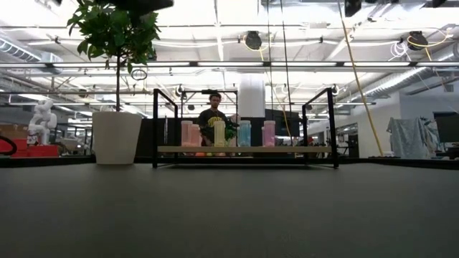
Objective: Pick and place medicine bottles onto shelf by color
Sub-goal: Return to Home Position
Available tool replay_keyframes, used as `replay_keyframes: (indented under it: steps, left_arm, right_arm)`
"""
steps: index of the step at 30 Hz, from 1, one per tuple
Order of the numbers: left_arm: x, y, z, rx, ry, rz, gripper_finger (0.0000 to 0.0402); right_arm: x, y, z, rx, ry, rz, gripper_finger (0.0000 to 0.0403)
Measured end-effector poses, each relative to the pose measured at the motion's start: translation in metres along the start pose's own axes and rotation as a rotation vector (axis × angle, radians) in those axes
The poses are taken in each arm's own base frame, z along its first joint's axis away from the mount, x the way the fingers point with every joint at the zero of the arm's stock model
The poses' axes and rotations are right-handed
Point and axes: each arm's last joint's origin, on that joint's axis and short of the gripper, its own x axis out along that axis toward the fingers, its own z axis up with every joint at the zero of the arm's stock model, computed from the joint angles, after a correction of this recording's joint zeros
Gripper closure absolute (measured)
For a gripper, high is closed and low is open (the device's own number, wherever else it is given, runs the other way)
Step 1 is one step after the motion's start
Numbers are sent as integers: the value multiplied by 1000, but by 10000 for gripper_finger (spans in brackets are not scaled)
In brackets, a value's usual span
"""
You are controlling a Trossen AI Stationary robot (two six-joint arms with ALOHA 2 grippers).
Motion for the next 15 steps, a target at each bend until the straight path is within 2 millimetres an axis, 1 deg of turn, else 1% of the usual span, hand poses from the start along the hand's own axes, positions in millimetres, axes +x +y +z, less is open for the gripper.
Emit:
replay_keyframes:
  steps: [4,6,11,15]
  left_arm:
    - [-15,-2,-42,-47,-27,14,392]
    - [-24,-4,-58,-69,-22,12,396]
    - [-47,-6,-78,-33,-73,28,393]
    - [-62,-7,-88,16,-105,56,384]
  right_arm:
    - [-8,1,-14,18,34,-12,402]
    - [-12,3,-24,48,44,-11,402]
    - [-26,8,-41,120,38,-20,403]
    - [-37,11,-46,125,54,-17,403]
